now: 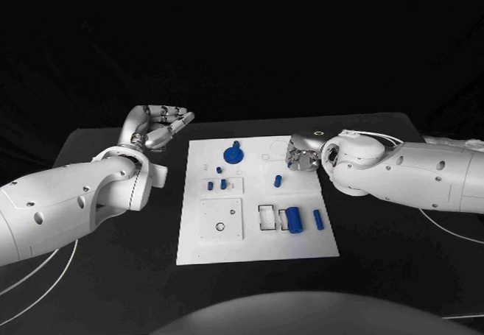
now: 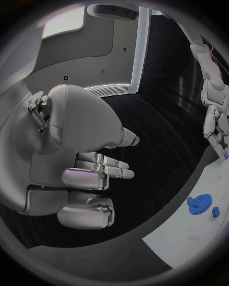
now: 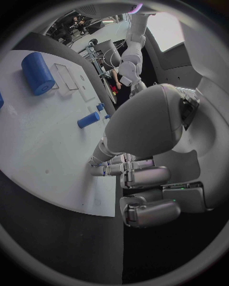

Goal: Assemble the parts on the task board

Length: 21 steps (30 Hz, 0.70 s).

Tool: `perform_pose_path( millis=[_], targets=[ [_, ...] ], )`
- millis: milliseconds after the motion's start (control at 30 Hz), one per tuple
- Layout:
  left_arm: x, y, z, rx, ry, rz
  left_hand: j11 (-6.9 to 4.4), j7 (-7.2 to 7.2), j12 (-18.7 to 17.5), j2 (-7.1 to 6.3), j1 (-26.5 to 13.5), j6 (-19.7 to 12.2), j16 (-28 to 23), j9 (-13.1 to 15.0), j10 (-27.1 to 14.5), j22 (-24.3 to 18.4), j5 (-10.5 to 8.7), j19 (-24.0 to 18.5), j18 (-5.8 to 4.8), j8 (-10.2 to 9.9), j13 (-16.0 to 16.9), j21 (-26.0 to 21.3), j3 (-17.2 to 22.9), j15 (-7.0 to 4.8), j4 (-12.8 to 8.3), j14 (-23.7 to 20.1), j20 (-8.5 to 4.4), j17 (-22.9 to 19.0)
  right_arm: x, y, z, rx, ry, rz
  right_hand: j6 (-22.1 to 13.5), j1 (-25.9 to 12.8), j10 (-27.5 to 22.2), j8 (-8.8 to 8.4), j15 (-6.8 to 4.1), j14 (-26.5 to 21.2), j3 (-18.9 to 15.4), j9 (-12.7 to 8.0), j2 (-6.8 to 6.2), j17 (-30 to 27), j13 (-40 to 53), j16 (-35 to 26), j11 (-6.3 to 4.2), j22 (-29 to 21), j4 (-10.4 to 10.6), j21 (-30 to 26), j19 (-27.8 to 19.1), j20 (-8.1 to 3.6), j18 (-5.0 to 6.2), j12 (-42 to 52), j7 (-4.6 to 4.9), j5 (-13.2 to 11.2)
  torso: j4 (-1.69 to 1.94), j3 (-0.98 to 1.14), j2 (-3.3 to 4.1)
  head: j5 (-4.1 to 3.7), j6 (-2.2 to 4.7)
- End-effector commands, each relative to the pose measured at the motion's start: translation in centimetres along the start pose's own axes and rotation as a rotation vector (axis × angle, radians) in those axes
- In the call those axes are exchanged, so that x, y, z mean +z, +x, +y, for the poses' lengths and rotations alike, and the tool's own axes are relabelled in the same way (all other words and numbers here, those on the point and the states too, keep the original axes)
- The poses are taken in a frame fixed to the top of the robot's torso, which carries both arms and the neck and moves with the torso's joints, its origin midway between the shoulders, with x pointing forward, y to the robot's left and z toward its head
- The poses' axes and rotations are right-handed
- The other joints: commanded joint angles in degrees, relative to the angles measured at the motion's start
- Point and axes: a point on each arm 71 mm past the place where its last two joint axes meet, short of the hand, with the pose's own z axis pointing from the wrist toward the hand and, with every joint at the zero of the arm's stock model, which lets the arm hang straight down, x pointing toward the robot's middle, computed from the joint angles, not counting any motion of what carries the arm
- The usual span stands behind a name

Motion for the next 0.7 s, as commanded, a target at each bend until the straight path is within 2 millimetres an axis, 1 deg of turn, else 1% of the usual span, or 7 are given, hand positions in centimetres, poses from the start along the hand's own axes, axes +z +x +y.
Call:
perform_pose_path(
  millis=[33, 333, 400, 700],
  targets=[
    [0.0, 0.1, -0.1, -0.007, 0.003, 0.008, -0.16, -0.16, 0.2, 0.4, 0.0, -0.2, -0.4, 0.1, 0.2, 14.0, -0.13, 3.6, -0.49, 0.4, 0.1, -0.2, -0.3, 0.24, 0.1, 4.8, 0.27, 12.3, -0.2, -0.1, 0.2, 0.026, -0.03, -0.042, 1.0, 0.5, 0.6, 0.62, -0.11, 6.0, 0.2, 0.5, -0.13, 15.1, 0.0, 0.2, 0.05, 15.1, -0.1, 0.3, 6.1, -0.22, -0.39, -0.2, -0.04, 0.3, 0.01, 0.01, 0.03, 0.07, -0.02],
    [0.1, 0.0, 0.0, -0.006, 0.002, 0.007, -0.16, -0.16, 0.2, 0.4, 0.0, -0.2, -0.4, 0.1, 0.2, 14.0, -0.13, 3.6, -0.49, 0.4, 0.1, -0.2, -0.3, 0.24, 0.1, 4.8, 0.27, 12.3, -0.7, -0.6, 0.2, 0.071, -0.044, -0.087, 1.1, 0.3, 0.9, 0.59, 0.07, 6.0, 0.2, 0.5, -0.14, 15.1, -0.1, 0.2, 0.26, 15.1, 0.0, 0.3, 6.1, -0.1, -0.39, -0.3, 0.15, 0.2, 0.0, 0.0, 0.0, 0.2, -0.03],
    [0.1, 0.0, 0.0, -0.006, 0.001, 0.007, -0.16, -0.16, 0.2, 0.48, 0.0, -0.2, -0.4, 0.1, 0.2, 14.0, -0.13, 3.5, -0.47, 0.4, 0.1, -0.3, -0.3, 0.24, 0.1, 4.8, 0.27, 12.2, -0.9, -0.8, 0.2, 0.078, -0.047, -0.096, 1.1, 0.2, 0.9, 0.57, 0.12, 6.0, 0.2, 0.5, -0.16, 15.1, -0.1, 0.2, 0.31, 15.1, 0.0, 0.3, 6.1, -0.07, -0.39, -0.4, 0.19, 0.2, 0.01, -0.01, -0.03, 0.08, -0.03],
    [0.2, 0.0, 0.0, -0.004, 0.0, 0.007, -0.16, -0.17, 0.2, 0.59, 0.1, -0.1, -0.6, 0.1, 0.2, 13.9, -0.12, 3.3, -0.41, 0.4, 0.1, -0.5, -0.3, 0.23, 0.1, 4.7, 0.27, 12.0, -1.4, -2.4, 0.1, 0.107, -0.056, -0.133, 1.1, 0.0, 0.9, 0.48, 0.25, 6.0, 0.2, 0.5, -0.27, 15.1, -0.1, 0.2, 0.46, 15.1, 0.1, 0.3, 6.1, 0.02, -0.39, -0.5, 0.32, 0.1, 0.02, -0.01, -0.05, -0.01, -0.03]
  ],
)
